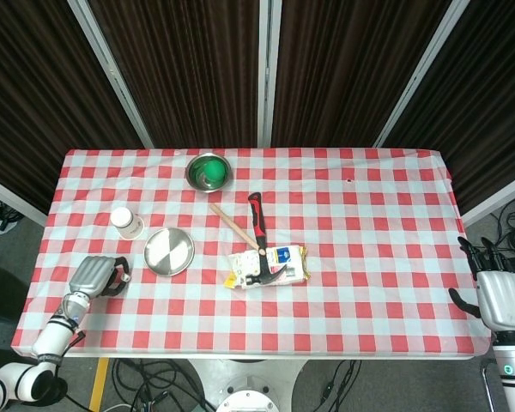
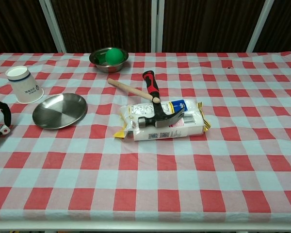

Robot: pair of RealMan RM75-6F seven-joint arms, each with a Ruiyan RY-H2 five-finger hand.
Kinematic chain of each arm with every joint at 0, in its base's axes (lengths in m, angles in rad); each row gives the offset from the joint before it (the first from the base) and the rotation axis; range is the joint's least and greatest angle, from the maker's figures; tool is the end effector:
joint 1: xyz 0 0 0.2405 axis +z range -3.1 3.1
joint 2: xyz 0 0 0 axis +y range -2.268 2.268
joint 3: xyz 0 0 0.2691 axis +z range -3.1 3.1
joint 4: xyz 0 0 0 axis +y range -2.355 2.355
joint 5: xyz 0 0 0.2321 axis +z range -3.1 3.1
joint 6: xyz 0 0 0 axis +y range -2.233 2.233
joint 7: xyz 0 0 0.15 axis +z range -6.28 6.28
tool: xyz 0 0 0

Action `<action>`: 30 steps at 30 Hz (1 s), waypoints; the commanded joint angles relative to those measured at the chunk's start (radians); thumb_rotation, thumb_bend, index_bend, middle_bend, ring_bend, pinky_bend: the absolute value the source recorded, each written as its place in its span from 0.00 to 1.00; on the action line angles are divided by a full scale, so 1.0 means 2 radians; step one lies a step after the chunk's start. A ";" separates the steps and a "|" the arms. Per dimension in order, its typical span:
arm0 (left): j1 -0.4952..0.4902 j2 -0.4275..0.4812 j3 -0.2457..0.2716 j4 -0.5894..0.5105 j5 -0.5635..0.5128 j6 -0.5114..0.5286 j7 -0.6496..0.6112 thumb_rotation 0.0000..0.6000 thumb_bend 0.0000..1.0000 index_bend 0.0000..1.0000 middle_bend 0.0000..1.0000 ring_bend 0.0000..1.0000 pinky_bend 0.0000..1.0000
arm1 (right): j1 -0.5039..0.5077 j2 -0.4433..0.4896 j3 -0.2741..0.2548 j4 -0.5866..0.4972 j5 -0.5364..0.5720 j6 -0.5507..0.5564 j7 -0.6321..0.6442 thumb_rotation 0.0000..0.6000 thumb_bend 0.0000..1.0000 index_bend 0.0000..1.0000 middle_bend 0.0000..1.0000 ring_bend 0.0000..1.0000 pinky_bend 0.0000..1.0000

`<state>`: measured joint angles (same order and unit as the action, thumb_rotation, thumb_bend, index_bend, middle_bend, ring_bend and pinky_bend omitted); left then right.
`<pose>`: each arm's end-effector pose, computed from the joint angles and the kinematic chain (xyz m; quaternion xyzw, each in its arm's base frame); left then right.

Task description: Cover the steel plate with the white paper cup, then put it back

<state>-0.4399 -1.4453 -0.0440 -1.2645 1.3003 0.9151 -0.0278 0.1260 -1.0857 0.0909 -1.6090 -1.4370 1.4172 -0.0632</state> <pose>-0.3352 0.2988 -0.0011 -0.6925 -0.4859 -0.2733 0.4579 -0.3352 -0.2133 0.1573 0.6044 -0.3682 0.3568 0.6097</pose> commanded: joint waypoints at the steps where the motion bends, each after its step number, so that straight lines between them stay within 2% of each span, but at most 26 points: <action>1: -0.011 0.005 -0.010 -0.010 0.015 0.010 -0.003 1.00 0.40 0.53 0.85 0.82 0.87 | 0.001 0.000 0.000 -0.001 -0.002 0.000 0.000 1.00 0.14 0.07 0.22 0.03 0.20; 8: -0.057 -0.026 -0.033 0.003 0.026 -0.008 0.008 1.00 0.40 0.53 0.85 0.82 0.87 | 0.001 0.002 0.001 -0.001 0.000 -0.001 0.001 1.00 0.14 0.07 0.22 0.03 0.20; 17: -0.093 -0.063 -0.040 0.033 0.001 -0.044 0.052 1.00 0.39 0.49 0.83 0.81 0.87 | -0.005 0.004 0.000 0.002 0.005 0.004 0.007 1.00 0.14 0.07 0.22 0.04 0.20; 22: -0.084 -0.070 -0.043 0.032 -0.007 -0.011 0.072 1.00 0.24 0.38 0.77 0.79 0.87 | -0.004 0.003 0.000 0.004 0.005 0.002 0.010 1.00 0.14 0.07 0.22 0.04 0.20; 26: -0.071 -0.060 -0.045 0.019 -0.005 0.022 0.070 1.00 0.19 0.32 0.72 0.75 0.87 | -0.003 0.003 0.001 0.004 0.001 0.002 0.011 1.00 0.14 0.07 0.22 0.04 0.20; 30: -0.053 -0.038 -0.051 -0.001 -0.005 0.056 0.050 1.00 0.16 0.31 0.67 0.72 0.87 | -0.004 0.004 0.001 0.004 -0.001 0.006 0.012 1.00 0.14 0.07 0.22 0.04 0.20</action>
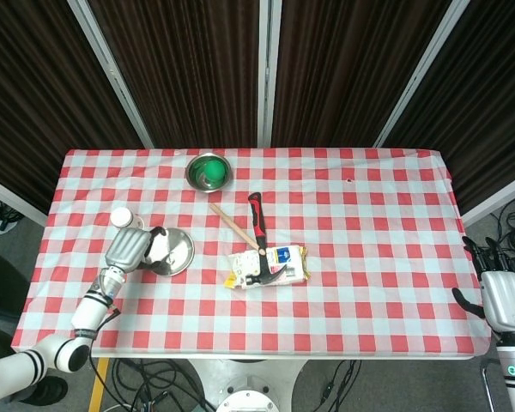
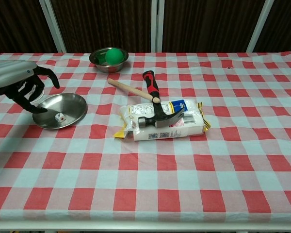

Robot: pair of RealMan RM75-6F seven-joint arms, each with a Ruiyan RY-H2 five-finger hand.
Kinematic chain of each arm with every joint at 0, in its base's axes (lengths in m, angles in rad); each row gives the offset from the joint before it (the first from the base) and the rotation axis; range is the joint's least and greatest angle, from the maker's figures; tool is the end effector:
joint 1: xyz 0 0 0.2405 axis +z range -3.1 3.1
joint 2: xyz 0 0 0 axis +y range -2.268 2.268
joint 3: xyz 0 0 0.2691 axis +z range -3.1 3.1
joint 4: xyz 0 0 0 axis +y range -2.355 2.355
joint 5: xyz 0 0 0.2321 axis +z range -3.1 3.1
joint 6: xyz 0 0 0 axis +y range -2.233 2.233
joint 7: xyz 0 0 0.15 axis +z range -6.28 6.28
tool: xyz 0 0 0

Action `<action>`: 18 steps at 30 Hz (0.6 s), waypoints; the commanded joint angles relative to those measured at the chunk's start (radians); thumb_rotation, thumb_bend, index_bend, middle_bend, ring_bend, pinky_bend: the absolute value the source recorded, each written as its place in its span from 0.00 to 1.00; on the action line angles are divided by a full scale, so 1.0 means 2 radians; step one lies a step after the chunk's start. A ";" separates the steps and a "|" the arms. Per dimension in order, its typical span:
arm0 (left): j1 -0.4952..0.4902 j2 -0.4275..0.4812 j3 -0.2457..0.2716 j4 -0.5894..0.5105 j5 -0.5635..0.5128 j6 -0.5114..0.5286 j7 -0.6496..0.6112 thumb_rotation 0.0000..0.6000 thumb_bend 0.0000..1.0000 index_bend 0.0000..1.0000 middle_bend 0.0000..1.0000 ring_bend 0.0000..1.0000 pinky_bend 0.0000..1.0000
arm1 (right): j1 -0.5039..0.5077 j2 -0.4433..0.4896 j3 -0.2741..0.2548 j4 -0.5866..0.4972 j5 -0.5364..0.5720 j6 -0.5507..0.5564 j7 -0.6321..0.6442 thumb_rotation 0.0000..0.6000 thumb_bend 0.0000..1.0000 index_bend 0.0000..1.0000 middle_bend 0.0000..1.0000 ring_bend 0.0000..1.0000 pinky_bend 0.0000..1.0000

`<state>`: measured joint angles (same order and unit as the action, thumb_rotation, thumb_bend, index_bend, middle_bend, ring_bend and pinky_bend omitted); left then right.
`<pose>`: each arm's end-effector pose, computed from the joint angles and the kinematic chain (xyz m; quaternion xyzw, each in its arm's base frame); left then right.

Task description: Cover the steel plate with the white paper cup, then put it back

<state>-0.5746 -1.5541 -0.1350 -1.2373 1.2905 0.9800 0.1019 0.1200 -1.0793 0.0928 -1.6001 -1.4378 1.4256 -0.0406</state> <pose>-0.2582 0.3545 -0.0210 -0.7113 -0.4007 -0.3466 0.4620 -0.3381 -0.2120 0.1621 0.5993 -0.3689 0.3607 0.6121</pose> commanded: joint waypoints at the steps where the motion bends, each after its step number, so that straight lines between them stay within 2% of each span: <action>1: 0.020 0.021 -0.008 -0.017 -0.002 0.033 -0.020 1.00 0.16 0.31 0.67 0.72 0.87 | -0.001 0.001 0.000 0.000 -0.002 0.003 0.001 1.00 0.14 0.07 0.22 0.04 0.20; 4: 0.038 0.034 -0.023 -0.019 -0.021 0.058 -0.044 1.00 0.16 0.32 0.66 0.71 0.87 | -0.002 0.002 0.000 0.000 -0.003 0.006 0.002 1.00 0.15 0.07 0.22 0.04 0.20; 8: 0.049 0.045 -0.041 -0.012 -0.059 0.045 -0.083 1.00 0.16 0.33 0.61 0.63 0.83 | -0.003 0.004 0.002 -0.001 -0.003 0.009 0.002 1.00 0.14 0.07 0.22 0.04 0.21; 13: 0.054 0.033 -0.063 0.025 -0.116 0.016 -0.114 1.00 0.15 0.33 0.46 0.42 0.63 | -0.005 0.007 0.004 -0.003 -0.006 0.017 0.000 1.00 0.15 0.07 0.22 0.04 0.21; 15: 0.049 0.029 -0.068 0.039 -0.136 -0.015 -0.126 1.00 0.14 0.28 0.34 0.28 0.46 | -0.006 0.008 0.004 -0.002 -0.005 0.018 0.001 1.00 0.15 0.07 0.22 0.04 0.21; 17: 0.045 0.023 -0.074 0.054 -0.150 -0.044 -0.148 1.00 0.12 0.24 0.26 0.20 0.35 | -0.006 0.008 0.005 -0.001 -0.003 0.016 0.002 1.00 0.15 0.07 0.22 0.04 0.21; 18: 0.042 0.018 -0.077 0.064 -0.153 -0.053 -0.160 1.00 0.12 0.23 0.25 0.18 0.33 | -0.006 0.008 0.005 -0.001 -0.003 0.016 0.003 1.00 0.15 0.07 0.22 0.04 0.21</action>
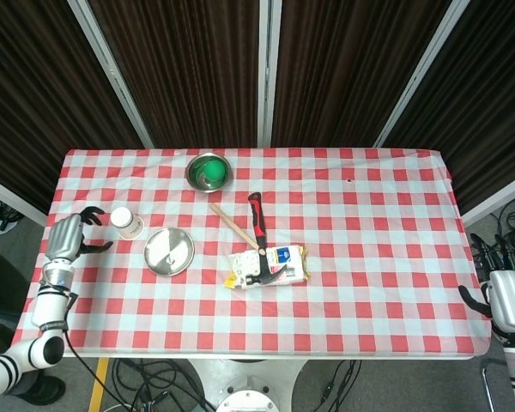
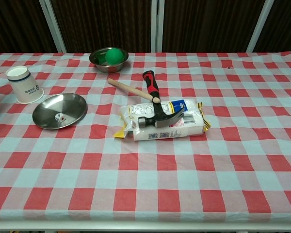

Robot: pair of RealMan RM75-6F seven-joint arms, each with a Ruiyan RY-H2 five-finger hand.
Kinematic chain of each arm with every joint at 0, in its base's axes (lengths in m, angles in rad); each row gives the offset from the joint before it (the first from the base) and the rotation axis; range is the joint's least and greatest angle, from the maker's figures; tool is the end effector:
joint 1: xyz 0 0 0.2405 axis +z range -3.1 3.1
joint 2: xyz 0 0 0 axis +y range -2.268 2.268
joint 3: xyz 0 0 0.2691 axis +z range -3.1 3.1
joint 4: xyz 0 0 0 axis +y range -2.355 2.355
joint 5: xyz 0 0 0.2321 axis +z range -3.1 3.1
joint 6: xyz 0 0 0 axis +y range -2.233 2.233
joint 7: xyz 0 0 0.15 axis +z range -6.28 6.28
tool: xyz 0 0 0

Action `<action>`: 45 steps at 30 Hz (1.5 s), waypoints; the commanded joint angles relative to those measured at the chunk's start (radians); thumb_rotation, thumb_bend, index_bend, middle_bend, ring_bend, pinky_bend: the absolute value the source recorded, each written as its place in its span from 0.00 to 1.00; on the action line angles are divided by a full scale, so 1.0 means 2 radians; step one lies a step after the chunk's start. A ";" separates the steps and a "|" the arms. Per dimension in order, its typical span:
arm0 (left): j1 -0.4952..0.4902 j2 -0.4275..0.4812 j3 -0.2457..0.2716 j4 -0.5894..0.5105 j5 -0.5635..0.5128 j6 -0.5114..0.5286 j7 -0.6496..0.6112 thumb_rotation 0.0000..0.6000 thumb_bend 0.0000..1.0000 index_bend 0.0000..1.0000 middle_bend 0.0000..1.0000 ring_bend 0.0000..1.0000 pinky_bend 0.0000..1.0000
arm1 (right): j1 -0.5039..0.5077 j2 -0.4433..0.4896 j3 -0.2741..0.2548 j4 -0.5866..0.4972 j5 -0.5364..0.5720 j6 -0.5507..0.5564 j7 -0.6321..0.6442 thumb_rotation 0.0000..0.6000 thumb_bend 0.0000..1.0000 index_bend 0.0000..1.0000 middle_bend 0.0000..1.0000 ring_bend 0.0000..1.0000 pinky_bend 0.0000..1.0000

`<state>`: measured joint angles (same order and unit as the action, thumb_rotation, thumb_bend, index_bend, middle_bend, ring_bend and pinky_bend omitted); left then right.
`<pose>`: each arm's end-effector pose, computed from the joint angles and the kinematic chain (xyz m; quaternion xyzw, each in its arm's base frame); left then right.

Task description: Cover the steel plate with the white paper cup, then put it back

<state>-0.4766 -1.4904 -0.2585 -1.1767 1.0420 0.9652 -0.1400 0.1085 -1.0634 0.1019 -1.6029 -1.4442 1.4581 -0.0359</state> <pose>-0.3350 0.3663 0.0442 -0.5112 -0.5483 -0.3902 0.5346 -0.3371 -0.2102 0.1728 0.5922 -0.3556 0.3686 0.6221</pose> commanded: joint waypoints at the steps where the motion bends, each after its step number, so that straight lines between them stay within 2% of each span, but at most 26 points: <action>1: -0.009 -0.019 -0.019 0.043 -0.030 -0.055 -0.052 1.00 0.11 0.22 0.23 0.16 0.30 | 0.000 0.001 0.000 0.000 0.001 -0.001 0.000 1.00 0.15 0.07 0.22 0.04 0.21; 5: -0.023 -0.043 -0.032 0.087 -0.021 -0.088 -0.113 1.00 0.10 0.21 0.21 0.14 0.26 | 0.001 0.005 0.003 -0.003 0.001 0.001 -0.002 1.00 0.15 0.07 0.22 0.04 0.21; 10: -0.040 -0.069 -0.035 0.137 -0.006 -0.111 -0.149 1.00 0.10 0.21 0.21 0.14 0.26 | 0.002 0.009 0.004 -0.011 0.000 0.002 -0.009 1.00 0.15 0.07 0.22 0.04 0.21; 20: -0.057 -0.100 -0.035 0.184 0.022 -0.133 -0.206 1.00 0.10 0.27 0.23 0.14 0.26 | 0.003 0.008 0.003 -0.016 0.004 -0.003 -0.014 1.00 0.15 0.07 0.22 0.04 0.21; 25: -0.059 -0.101 -0.036 0.189 0.033 -0.141 -0.233 1.00 0.11 0.30 0.24 0.14 0.26 | 0.002 0.008 0.003 -0.014 0.006 -0.005 -0.013 1.00 0.15 0.07 0.22 0.04 0.21; 33: -0.060 -0.106 -0.041 0.203 0.032 -0.139 -0.245 1.00 0.20 0.37 0.28 0.16 0.26 | 0.004 0.005 0.003 -0.010 0.007 -0.009 -0.009 1.00 0.15 0.07 0.22 0.04 0.21; 39: -0.059 -0.115 -0.047 0.212 0.035 -0.120 -0.257 1.00 0.25 0.49 0.40 0.24 0.32 | 0.005 0.004 0.003 -0.010 0.008 -0.011 -0.009 1.00 0.15 0.07 0.22 0.04 0.21; 42: -0.055 -0.104 -0.044 0.196 0.048 -0.108 -0.262 1.00 0.26 0.50 0.41 0.25 0.32 | 0.005 0.005 0.003 -0.010 0.007 -0.010 -0.010 1.00 0.14 0.07 0.22 0.04 0.21; 45: -0.048 -0.076 -0.034 0.152 0.070 -0.092 -0.262 1.00 0.25 0.50 0.41 0.25 0.32 | 0.006 0.005 0.003 -0.012 0.006 -0.010 -0.012 1.00 0.15 0.07 0.22 0.04 0.21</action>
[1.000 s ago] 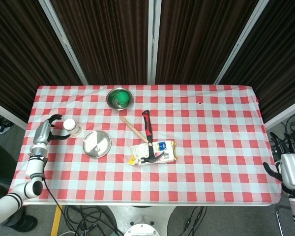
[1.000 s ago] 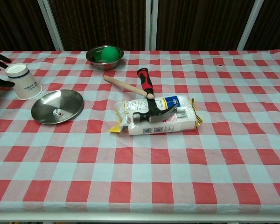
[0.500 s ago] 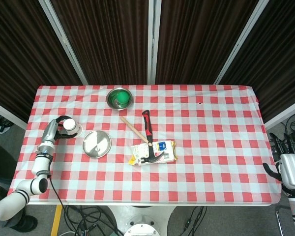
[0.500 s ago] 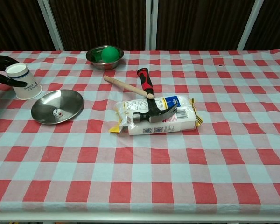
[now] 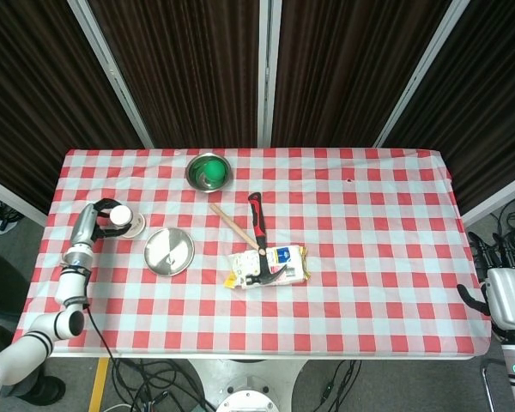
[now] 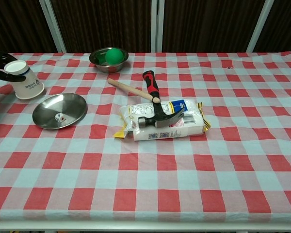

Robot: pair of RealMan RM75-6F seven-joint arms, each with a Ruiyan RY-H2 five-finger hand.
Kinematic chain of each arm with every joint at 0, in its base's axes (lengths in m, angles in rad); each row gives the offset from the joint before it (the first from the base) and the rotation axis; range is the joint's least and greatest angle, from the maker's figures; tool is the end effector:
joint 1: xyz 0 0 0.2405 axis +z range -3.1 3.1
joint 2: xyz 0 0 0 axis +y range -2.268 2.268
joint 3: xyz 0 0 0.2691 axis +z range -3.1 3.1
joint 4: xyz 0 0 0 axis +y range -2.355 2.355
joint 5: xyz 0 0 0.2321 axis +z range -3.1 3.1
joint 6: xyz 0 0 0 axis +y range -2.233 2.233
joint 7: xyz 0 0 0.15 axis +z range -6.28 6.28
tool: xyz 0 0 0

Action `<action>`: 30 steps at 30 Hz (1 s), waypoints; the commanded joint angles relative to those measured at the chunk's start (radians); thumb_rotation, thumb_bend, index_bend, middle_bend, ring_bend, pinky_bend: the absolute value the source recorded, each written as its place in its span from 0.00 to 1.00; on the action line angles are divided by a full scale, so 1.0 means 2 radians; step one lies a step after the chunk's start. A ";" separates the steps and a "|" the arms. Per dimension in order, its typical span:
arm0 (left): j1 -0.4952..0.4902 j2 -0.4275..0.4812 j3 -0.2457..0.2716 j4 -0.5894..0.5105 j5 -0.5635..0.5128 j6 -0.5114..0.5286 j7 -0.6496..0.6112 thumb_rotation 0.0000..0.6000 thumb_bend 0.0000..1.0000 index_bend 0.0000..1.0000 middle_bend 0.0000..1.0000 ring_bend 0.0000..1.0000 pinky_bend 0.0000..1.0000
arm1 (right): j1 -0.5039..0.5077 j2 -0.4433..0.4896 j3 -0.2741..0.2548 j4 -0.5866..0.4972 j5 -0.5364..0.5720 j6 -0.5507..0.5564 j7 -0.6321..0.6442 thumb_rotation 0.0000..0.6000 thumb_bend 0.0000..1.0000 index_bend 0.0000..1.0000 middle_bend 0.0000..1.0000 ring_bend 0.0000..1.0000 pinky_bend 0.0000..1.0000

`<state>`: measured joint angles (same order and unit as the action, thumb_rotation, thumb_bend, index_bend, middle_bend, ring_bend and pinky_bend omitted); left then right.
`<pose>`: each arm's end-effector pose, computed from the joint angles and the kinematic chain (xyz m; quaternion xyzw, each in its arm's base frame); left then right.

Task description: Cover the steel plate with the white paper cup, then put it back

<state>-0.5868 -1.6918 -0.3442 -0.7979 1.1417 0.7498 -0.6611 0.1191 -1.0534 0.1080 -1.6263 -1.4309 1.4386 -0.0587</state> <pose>-0.3391 0.4177 0.0057 -0.4021 -0.6557 -0.4670 0.4362 -0.3330 -0.2147 0.1724 0.5954 -0.3569 0.3632 0.6215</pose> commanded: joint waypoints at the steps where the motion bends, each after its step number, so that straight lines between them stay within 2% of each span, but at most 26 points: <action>1: 0.011 0.038 0.013 -0.060 0.030 0.023 -0.001 1.00 0.25 0.50 0.41 0.25 0.32 | 0.001 0.000 0.000 -0.001 -0.002 0.000 -0.001 1.00 0.15 0.07 0.22 0.04 0.21; 7: 0.025 0.090 0.033 -0.165 0.067 0.053 0.007 1.00 0.25 0.50 0.41 0.25 0.32 | 0.003 -0.001 -0.002 -0.003 -0.004 -0.004 -0.002 1.00 0.15 0.07 0.22 0.04 0.21; 11: 0.028 0.097 0.052 -0.201 0.089 0.065 0.016 1.00 0.25 0.50 0.41 0.25 0.32 | 0.002 -0.001 -0.003 -0.003 -0.005 -0.004 -0.001 1.00 0.15 0.07 0.22 0.04 0.21; 16: 0.025 0.086 0.075 -0.208 0.106 0.070 0.041 1.00 0.25 0.50 0.41 0.25 0.31 | 0.000 0.001 -0.004 -0.004 -0.007 0.000 0.000 1.00 0.15 0.07 0.22 0.04 0.21; 30: 0.015 0.058 0.097 -0.195 0.117 0.075 0.058 1.00 0.25 0.50 0.41 0.25 0.27 | -0.001 0.002 -0.006 -0.010 -0.008 0.001 -0.004 1.00 0.15 0.07 0.22 0.04 0.21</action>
<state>-0.5556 -1.5721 -0.1530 -1.1918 1.3744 0.9000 -0.5487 0.1162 -1.0497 0.0961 -1.6461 -1.4465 1.4416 -0.0661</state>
